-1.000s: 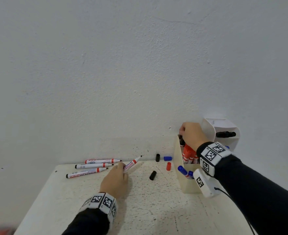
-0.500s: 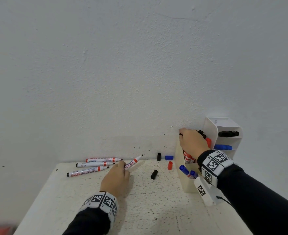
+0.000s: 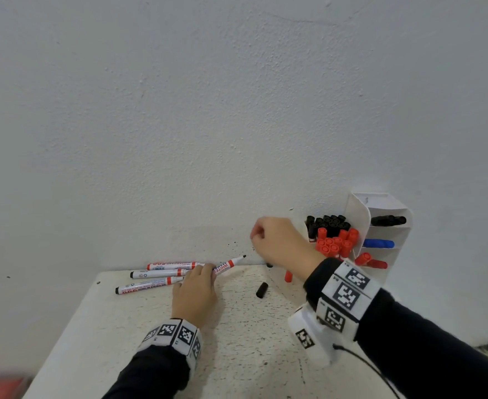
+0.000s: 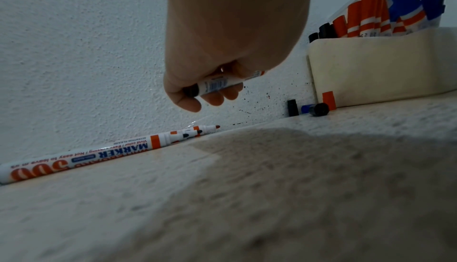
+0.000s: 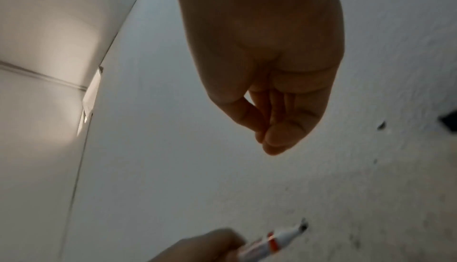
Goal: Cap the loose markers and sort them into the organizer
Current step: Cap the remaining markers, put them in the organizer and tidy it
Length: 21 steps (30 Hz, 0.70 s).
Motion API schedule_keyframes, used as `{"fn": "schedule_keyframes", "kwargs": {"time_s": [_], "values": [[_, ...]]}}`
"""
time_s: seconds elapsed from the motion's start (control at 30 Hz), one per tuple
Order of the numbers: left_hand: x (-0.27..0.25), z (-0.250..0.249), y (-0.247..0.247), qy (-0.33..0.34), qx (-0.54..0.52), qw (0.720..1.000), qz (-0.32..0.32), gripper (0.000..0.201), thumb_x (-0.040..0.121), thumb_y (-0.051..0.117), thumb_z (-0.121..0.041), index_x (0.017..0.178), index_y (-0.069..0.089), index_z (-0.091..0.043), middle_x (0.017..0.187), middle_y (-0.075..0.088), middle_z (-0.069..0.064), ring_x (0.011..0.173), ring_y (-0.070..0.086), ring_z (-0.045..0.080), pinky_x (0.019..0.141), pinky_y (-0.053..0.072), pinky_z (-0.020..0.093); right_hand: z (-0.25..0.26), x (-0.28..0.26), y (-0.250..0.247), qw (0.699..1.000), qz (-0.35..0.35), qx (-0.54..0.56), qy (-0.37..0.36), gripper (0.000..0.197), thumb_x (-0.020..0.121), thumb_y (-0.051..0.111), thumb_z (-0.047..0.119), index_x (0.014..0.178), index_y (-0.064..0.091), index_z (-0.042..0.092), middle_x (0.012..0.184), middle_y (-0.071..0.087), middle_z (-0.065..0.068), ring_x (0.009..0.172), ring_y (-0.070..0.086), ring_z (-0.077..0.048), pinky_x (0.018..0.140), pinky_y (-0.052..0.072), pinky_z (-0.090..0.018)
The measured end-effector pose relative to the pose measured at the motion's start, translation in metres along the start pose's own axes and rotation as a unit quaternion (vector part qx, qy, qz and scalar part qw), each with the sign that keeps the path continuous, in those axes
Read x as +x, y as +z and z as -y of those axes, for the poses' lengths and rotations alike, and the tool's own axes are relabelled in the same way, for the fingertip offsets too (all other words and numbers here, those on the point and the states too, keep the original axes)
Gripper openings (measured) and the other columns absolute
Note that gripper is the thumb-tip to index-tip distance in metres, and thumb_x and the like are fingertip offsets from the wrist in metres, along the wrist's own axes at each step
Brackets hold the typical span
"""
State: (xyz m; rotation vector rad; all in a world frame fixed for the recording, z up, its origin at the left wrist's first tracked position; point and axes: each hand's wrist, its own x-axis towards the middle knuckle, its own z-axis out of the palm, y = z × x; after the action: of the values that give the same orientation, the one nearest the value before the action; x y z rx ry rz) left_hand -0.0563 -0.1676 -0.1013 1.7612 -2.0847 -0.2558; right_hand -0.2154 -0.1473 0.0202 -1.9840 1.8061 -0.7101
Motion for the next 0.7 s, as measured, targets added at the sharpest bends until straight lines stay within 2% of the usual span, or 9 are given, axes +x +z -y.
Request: {"fn": "schedule_keyframes", "kwargs": {"time_s": [0.1, 0.13, 0.17, 0.23, 0.3, 0.37, 0.5, 0.6, 0.7], "values": [[0.0, 0.003, -0.002, 0.007, 0.013, 1.0, -0.004, 0.035, 0.101, 0.022, -0.026, 0.13, 0.04, -0.024, 0.123, 0.053, -0.006, 0.113, 0.049, 0.015, 0.094, 0.037, 0.033, -0.005, -0.008, 0.033, 0.989, 0.131, -0.019, 0.071, 0.016, 0.093, 0.042, 0.015, 0.092, 0.058, 0.012, 0.087, 0.06, -0.006, 0.067, 0.053, -0.015, 0.061, 0.046, -0.024], [0.0, 0.004, -0.002, 0.009, 0.02, 1.0, -0.003, 0.035, 0.101, 0.022, -0.026, 0.131, 0.04, -0.024, 0.124, 0.053, -0.006, 0.113, 0.049, 0.015, 0.093, 0.037, 0.032, -0.011, -0.011, 0.044, 0.981, 0.165, -0.047, 0.09, 0.015, 0.092, 0.043, 0.015, 0.093, 0.058, 0.013, 0.092, 0.06, -0.006, 0.074, 0.056, -0.016, 0.067, 0.046, -0.024], [0.0, 0.004, -0.003, 0.009, 0.024, 1.0, -0.002, 0.035, 0.101, 0.022, -0.026, 0.132, 0.039, -0.024, 0.124, 0.053, -0.006, 0.113, 0.05, 0.015, 0.092, 0.038, 0.031, -0.019, -0.012, 0.055, 0.974, 0.187, -0.071, 0.108, 0.018, 0.091, 0.045, 0.015, 0.104, 0.057, 0.012, 0.106, 0.058, -0.007, 0.088, 0.058, -0.017, 0.075, 0.047, -0.024], [0.0, 0.005, -0.003, 0.011, 0.024, 1.0, 0.002, 0.035, 0.101, 0.022, -0.026, 0.132, 0.039, -0.023, 0.122, 0.053, -0.005, 0.11, 0.051, 0.015, 0.092, 0.039, 0.031, -0.036, -0.015, 0.074, 0.966, 0.19, -0.098, 0.146, 0.041, 0.091, 0.048, 0.017, 0.132, 0.043, 0.012, 0.14, 0.036, -0.01, 0.113, 0.05, -0.022, 0.092, 0.046, -0.03], [0.001, 0.007, -0.002, 0.017, 0.017, 1.0, 0.009, 0.035, 0.101, 0.022, -0.027, 0.13, 0.041, -0.022, 0.12, 0.054, -0.005, 0.108, 0.052, 0.015, 0.092, 0.04, 0.031, -0.051, -0.016, 0.086, 0.966, 0.166, -0.116, 0.158, 0.053, 0.092, 0.048, 0.019, 0.141, 0.03, 0.016, 0.148, 0.019, -0.008, 0.125, 0.039, -0.027, 0.101, 0.041, -0.035], [0.001, 0.007, 0.0, 0.023, 0.009, 1.0, 0.017, 0.035, 0.101, 0.023, -0.028, 0.13, 0.042, -0.021, 0.122, 0.054, -0.004, 0.109, 0.052, 0.015, 0.093, 0.041, 0.031, -0.061, -0.014, 0.095, 0.966, 0.149, -0.142, 0.155, 0.05, 0.094, 0.047, 0.022, 0.141, 0.03, 0.015, 0.145, 0.026, -0.007, 0.128, 0.035, -0.028, 0.104, 0.038, -0.036], [0.002, 0.005, 0.003, 0.029, 0.005, 0.999, 0.024, 0.035, 0.101, 0.024, -0.029, 0.129, 0.043, -0.019, 0.125, 0.052, -0.004, 0.111, 0.051, 0.015, 0.093, 0.042, 0.032, -0.066, -0.007, 0.102, 0.977, 0.089, -0.123, 0.147, 0.035, 0.093, 0.051, 0.014, 0.127, 0.047, 0.01, 0.134, 0.039, -0.008, 0.114, 0.049, -0.023, 0.097, 0.044, -0.03], [0.003, 0.006, 0.006, 0.034, -0.001, 0.999, 0.027, 0.032, 0.101, 0.025, -0.028, 0.125, 0.045, -0.019, 0.12, 0.054, -0.003, 0.106, 0.052, 0.015, 0.088, 0.042, 0.031, -0.066, -0.005, 0.098, 0.99, 0.013, 0.001, 0.139, 0.029, 0.087, 0.059, 0.009, 0.115, 0.051, 0.009, 0.129, 0.037, -0.008, 0.1, 0.052, -0.018, 0.085, 0.043, -0.021], [0.004, 0.008, 0.007, 0.046, -0.017, 0.998, 0.027, 0.032, 0.101, 0.026, -0.028, 0.123, 0.047, -0.02, 0.118, 0.055, -0.004, 0.103, 0.052, 0.014, 0.087, 0.042, 0.029, -0.063, -0.003, 0.09, 0.981, -0.108, 0.145, 0.076, 0.021, 0.081, 0.069, 0.013, 0.096, 0.055, 0.013, 0.109, 0.045, -0.005, 0.091, 0.052, -0.015, 0.074, 0.041, -0.012]]}}
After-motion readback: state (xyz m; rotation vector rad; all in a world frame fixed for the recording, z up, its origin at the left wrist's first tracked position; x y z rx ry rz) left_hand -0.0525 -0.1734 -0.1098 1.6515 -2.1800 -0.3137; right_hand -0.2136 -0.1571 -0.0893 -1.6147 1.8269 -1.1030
